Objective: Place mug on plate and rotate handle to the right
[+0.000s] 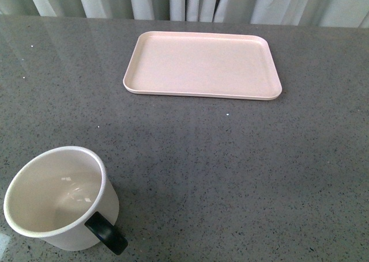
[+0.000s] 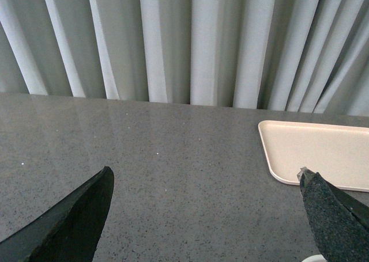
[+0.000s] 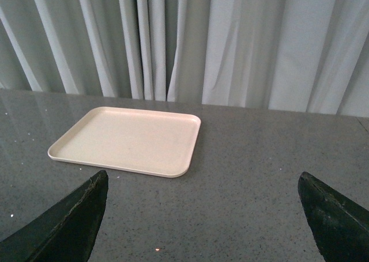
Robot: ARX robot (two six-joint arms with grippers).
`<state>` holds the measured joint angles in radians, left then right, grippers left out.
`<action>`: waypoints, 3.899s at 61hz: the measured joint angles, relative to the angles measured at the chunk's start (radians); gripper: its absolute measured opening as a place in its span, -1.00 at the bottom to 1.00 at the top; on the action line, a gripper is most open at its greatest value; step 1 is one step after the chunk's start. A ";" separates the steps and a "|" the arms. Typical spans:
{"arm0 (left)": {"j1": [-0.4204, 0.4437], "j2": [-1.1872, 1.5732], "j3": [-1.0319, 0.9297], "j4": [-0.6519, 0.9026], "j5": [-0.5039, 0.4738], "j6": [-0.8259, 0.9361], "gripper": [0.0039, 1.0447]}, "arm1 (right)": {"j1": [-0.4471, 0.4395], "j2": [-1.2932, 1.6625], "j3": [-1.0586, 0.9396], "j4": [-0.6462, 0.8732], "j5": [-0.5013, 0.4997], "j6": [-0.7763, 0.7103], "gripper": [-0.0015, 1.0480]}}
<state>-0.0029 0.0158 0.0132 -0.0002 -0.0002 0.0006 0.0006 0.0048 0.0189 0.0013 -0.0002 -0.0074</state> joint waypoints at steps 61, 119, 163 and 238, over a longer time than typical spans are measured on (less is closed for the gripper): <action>0.023 0.819 0.409 -0.257 0.127 -0.090 0.83 | 0.000 0.000 0.000 0.000 0.000 0.000 0.82; -0.127 1.216 0.523 -0.257 0.244 0.175 0.83 | 0.000 0.000 0.000 0.000 0.000 0.000 0.82; -0.150 1.476 0.615 -0.208 0.237 0.251 0.83 | 0.000 0.000 0.000 0.000 0.000 0.000 0.82; -0.210 1.533 0.728 -0.269 0.206 0.268 -0.96 | 0.000 0.000 0.000 0.000 0.000 0.000 0.82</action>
<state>-0.2131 1.5490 0.7414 -0.2695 0.2054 0.2687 0.0006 0.0048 0.0189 0.0013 -0.0002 -0.0074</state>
